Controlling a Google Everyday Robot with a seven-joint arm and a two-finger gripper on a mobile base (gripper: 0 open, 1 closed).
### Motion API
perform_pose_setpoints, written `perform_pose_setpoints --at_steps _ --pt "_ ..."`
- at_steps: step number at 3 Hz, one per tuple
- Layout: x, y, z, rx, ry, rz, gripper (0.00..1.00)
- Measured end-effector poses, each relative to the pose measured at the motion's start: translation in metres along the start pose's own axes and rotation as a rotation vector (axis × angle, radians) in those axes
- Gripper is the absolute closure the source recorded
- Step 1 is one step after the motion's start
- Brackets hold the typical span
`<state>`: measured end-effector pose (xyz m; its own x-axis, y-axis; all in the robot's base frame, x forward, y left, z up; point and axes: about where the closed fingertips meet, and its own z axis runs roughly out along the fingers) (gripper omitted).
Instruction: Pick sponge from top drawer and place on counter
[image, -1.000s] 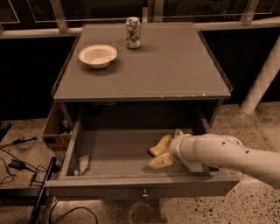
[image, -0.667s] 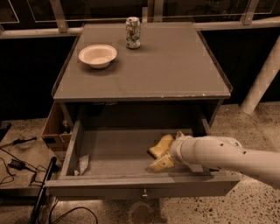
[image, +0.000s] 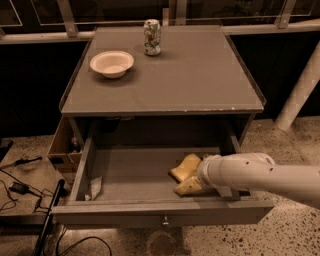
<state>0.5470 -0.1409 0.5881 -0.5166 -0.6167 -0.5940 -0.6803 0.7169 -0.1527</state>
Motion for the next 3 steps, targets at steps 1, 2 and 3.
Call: perform_pose_setpoints --at_steps 1,2,3 --pt "0.0005 -0.0014 0.0013 0.001 0.008 0.003 0.41" --pt "-0.0023 0.0006 -0.0021 -0.001 0.005 -0.005 0.64" --pt "-0.0028 0.0005 -0.0028 -0.001 0.005 -0.005 0.88"
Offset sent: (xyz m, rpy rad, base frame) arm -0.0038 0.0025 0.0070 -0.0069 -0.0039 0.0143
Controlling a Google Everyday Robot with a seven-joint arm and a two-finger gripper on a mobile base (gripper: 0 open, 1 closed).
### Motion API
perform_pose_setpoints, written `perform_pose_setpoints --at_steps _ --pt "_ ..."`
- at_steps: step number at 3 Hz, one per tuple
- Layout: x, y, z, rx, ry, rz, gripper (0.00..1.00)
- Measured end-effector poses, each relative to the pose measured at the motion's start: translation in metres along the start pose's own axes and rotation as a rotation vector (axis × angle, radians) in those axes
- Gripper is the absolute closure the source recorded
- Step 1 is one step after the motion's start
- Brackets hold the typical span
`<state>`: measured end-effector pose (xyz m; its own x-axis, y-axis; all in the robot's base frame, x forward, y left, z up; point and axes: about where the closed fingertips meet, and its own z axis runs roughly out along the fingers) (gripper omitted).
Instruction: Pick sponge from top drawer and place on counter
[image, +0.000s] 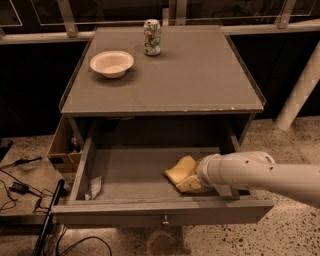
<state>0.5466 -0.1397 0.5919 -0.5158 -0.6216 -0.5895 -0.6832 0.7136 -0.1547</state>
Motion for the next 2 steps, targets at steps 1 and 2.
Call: perform_pose_setpoints --at_steps 1,2 --pt "-0.003 0.005 -0.015 -0.018 0.001 -0.045 1.00" --pt "-0.029 0.006 -0.055 -0.071 -0.044 -0.092 1.00"
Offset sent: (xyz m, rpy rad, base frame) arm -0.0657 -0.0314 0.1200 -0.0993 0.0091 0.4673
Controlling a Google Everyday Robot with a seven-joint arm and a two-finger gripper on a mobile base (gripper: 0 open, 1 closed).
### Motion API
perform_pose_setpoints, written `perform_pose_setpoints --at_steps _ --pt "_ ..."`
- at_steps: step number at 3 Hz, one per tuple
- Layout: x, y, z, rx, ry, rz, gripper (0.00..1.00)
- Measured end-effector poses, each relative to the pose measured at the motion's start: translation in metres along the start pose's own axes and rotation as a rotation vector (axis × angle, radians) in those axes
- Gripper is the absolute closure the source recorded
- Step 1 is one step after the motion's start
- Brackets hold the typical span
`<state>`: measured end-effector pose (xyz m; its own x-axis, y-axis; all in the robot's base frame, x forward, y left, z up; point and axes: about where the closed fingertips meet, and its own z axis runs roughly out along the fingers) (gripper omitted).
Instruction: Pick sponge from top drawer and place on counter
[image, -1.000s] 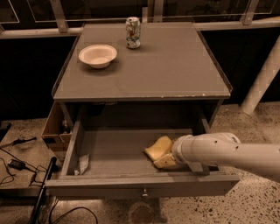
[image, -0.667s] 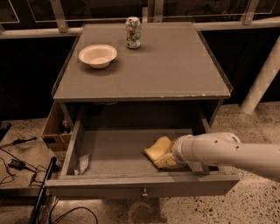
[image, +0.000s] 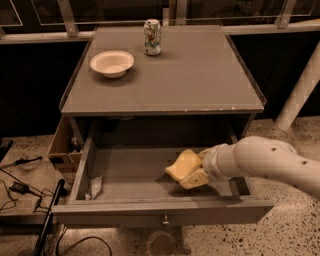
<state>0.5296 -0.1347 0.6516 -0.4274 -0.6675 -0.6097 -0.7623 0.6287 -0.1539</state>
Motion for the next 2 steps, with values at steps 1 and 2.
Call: perform_pose_setpoints --at_steps 1,2 --pt "-0.021 -0.029 -0.049 -0.027 -0.061 -0.041 1.00" --pt "-0.047 -0.044 -0.071 -0.036 -0.082 -0.146 1.00"
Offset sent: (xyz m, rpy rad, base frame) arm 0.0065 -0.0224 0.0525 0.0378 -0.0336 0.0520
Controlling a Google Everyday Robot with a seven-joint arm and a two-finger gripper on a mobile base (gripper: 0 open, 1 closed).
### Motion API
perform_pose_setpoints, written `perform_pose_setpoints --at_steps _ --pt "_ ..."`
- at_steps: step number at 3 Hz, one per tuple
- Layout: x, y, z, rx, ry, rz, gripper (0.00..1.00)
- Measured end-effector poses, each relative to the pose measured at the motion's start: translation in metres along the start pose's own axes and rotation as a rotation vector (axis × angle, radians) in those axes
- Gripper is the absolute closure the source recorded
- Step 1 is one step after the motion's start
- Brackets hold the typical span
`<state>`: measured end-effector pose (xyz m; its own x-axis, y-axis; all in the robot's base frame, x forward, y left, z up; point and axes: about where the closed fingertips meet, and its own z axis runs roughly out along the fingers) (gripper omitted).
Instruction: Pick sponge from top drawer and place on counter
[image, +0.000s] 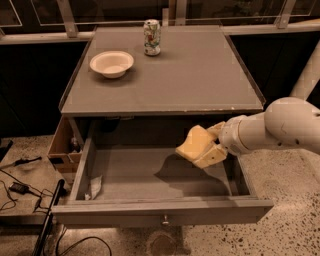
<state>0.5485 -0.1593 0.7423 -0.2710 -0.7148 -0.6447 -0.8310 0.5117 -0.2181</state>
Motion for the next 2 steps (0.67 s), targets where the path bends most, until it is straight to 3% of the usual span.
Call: perform_pose_setpoints --at_steps 2 --pt "-0.0072 0.0020 -0.0080 -0.013 -0.016 -0.013 1.00"
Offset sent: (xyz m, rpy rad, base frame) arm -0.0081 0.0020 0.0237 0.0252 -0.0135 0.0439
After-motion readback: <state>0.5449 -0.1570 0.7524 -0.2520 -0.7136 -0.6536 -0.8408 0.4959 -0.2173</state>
